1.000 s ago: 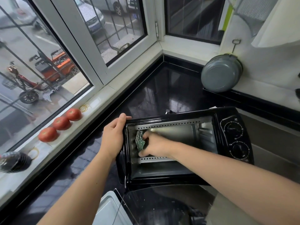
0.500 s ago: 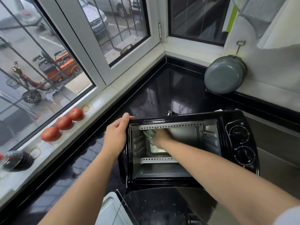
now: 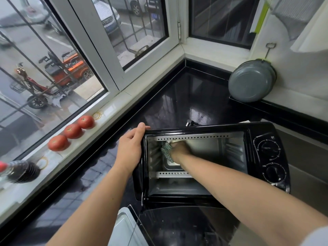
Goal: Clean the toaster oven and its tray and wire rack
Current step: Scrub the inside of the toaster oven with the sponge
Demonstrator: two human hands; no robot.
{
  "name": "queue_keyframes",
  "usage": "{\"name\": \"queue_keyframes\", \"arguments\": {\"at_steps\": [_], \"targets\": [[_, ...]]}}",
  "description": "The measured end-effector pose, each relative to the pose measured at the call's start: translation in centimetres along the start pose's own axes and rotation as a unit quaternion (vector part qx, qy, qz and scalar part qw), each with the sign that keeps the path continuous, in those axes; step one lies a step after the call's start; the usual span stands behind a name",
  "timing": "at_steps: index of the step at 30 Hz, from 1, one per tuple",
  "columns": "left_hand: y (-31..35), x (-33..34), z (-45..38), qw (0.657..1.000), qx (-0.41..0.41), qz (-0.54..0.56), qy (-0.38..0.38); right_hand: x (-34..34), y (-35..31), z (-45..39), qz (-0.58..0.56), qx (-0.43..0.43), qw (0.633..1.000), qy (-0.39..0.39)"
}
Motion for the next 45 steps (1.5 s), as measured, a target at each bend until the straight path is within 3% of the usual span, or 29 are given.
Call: {"name": "queue_keyframes", "arguments": {"at_steps": [9,12,17,23,31,37,39,42,45], "targets": [[0.1,0.1,-0.3,1.000,-0.004,-0.001,0.005,0.0,-1.6,3.3,-0.014,-0.042,0.999,-0.018],[0.0,0.0,-0.5,1.000,-0.004,0.001,0.009,-0.8,-3.6,6.7,-0.018,-0.105,0.992,-0.062],[0.1,0.0,-0.6,1.000,0.005,-0.006,0.008,-2.8,-5.3,12.7,0.005,-0.200,0.980,-0.024],[-0.1,0.0,0.2,1.000,0.008,-0.008,0.009,-0.6,-2.0,9.6,0.011,-0.121,0.993,0.005],[-0.1,0.0,-0.1,1.000,0.006,-0.005,0.003,1.2,-1.1,1.7,0.097,-0.032,0.994,-0.050],[-0.1,0.1,-0.2,1.000,0.007,-0.004,0.004,0.2,-1.6,1.4,0.103,-0.020,0.991,-0.087],[-0.1,0.0,-0.1,1.000,0.007,-0.002,0.007,0.8,-0.8,2.3,0.151,-0.004,0.980,-0.128],[-0.2,0.0,0.1,1.000,0.006,0.002,0.009,1.1,-0.7,2.0,0.234,-0.031,0.965,-0.115],[-0.2,0.0,0.1,1.000,0.006,0.010,0.009,-0.4,-1.8,1.8,0.257,-0.042,0.965,-0.044]]}}
Point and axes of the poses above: each hand's wrist, its own z-axis away from the middle knuckle, its own x-axis out of the palm, y = z × x, the point moved 7 cm from there along -z, towards the middle knuckle, and after that the axes turned 3 degrees about -y, right-handed, at the moved point
